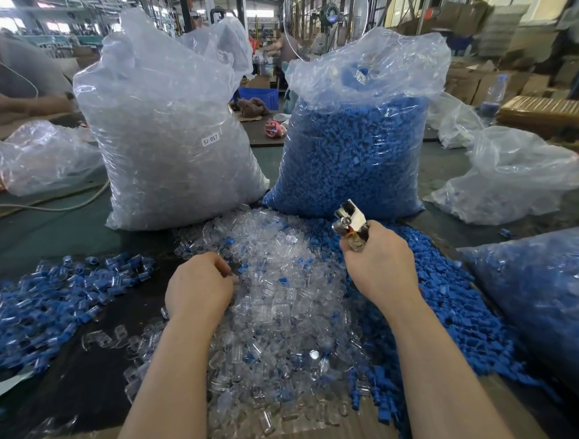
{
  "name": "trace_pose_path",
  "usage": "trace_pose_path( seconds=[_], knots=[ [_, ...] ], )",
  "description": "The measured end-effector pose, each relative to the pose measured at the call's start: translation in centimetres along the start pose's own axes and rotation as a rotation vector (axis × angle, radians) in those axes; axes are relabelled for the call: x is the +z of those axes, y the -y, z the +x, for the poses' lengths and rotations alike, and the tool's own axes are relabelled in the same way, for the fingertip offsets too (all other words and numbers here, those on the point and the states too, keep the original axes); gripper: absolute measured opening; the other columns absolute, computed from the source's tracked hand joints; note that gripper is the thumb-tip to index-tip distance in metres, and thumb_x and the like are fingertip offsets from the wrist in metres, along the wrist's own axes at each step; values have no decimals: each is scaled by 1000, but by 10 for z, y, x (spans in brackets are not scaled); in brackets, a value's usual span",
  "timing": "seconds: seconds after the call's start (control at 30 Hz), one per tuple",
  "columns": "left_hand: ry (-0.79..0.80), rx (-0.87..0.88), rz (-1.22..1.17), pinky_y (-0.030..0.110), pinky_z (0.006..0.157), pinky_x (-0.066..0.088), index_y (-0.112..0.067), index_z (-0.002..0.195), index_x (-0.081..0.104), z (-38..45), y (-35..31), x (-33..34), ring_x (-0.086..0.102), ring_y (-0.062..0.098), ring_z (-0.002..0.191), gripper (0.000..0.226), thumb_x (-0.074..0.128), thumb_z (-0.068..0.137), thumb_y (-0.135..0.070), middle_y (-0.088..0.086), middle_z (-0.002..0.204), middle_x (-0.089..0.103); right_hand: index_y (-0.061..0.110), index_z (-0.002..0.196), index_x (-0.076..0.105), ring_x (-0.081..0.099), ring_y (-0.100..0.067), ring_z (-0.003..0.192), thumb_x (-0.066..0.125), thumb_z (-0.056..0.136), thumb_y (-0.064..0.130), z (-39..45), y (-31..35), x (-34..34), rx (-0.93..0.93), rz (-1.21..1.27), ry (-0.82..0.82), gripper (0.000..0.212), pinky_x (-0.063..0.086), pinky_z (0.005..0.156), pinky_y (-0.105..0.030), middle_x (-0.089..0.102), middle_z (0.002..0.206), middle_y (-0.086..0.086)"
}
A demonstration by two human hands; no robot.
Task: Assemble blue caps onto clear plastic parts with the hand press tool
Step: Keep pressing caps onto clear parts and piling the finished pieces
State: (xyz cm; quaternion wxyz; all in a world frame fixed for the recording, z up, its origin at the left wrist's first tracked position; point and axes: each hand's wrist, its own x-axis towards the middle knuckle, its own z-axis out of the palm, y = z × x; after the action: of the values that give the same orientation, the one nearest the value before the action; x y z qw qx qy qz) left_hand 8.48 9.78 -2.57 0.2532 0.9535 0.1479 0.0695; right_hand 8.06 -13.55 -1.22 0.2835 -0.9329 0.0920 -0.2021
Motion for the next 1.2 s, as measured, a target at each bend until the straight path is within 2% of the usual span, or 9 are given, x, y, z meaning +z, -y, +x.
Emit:
trace_pose_path(
  seconds=[0.13, 0.23, 0.37, 0.47, 0.53, 0.7, 0.77, 0.93, 1.2],
  knots=[
    [-36, 31, 3, 28, 66, 44, -30, 91, 69, -2, -2, -1, 58, 15, 81, 4, 70, 88, -29, -7, 87, 67, 20, 86, 53, 52, -22, 72, 58, 93, 37, -1, 2, 0, -19, 62, 0, 19, 39, 64, -35, 55, 75, 6],
    [-103, 41, -113, 28, 63, 44, -30, 82, 71, -4, -8, -7, 58, 10, 74, 4, 73, 84, -32, -13, 76, 65, 20, 90, 58, 56, -20, 76, 61, 92, 35, 0, 5, -2, -3, 201, 23, 16, 43, 68, -36, 61, 80, 6],
    [-87, 60, -585, 28, 65, 51, -26, 74, 73, -8, -25, -17, 65, 9, 68, 8, 79, 78, -29, -9, 67, 70, 26, 87, 62, 65, -16, 85, 65, 92, 24, -3, 14, -7, 2, 540, 41, 6, 54, 80, -40, 69, 85, 4],
    [95, 17, -1003, 18, 58, 53, -18, 78, 73, -20, -48, -19, 67, 5, 62, 6, 79, 80, -20, -4, 67, 73, 26, 86, 63, 68, -9, 84, 66, 92, 18, -7, 20, -9, -25, 696, 60, 10, 55, 83, -32, 72, 83, 6],
    [175, -3, -1133, 16, 57, 54, -12, 83, 72, -26, -61, -15, 70, 6, 63, 6, 76, 83, -17, 0, 69, 74, 23, 87, 65, 68, -8, 82, 67, 92, 18, -8, 24, -10, -57, 726, 56, 7, 54, 80, -29, 73, 82, 4],
    [227, -4, -1253, 17, 57, 54, -6, 90, 70, -37, -76, -10, 72, 10, 66, 7, 73, 85, -9, 2, 70, 75, 19, 87, 63, 68, -23, 85, 68, 91, 19, -13, 31, -9, -97, 761, 69, 7, 54, 79, -36, 72, 83, -5],
    [246, 6, -1265, 17, 59, 55, -7, 90, 71, -39, -78, -10, 72, 10, 68, 7, 73, 84, -4, 3, 71, 75, 20, 87, 63, 68, -19, 83, 69, 91, 19, -14, 33, -8, -104, 759, 61, 7, 55, 80, -39, 71, 82, -3],
    [237, 8, -1296, 17, 59, 55, -6, 90, 71, -43, -83, -12, 72, 11, 68, 10, 74, 82, -1, 5, 71, 75, 29, 82, 60, 63, -5, 73, 70, 90, 23, -14, 32, -5, -128, 701, -8, 14, 53, 71, -31, 67, 76, 9],
    [129, 62, -1265, 21, 64, 58, -10, 80, 74, -48, -88, -12, 74, 16, 72, 9, 77, 78, -2, 6, 73, 75, 29, 83, 60, 63, -5, 74, 69, 87, 32, -15, 32, -3, -114, 668, -41, 11, 54, 73, -41, 67, 83, 18]
  ],
)
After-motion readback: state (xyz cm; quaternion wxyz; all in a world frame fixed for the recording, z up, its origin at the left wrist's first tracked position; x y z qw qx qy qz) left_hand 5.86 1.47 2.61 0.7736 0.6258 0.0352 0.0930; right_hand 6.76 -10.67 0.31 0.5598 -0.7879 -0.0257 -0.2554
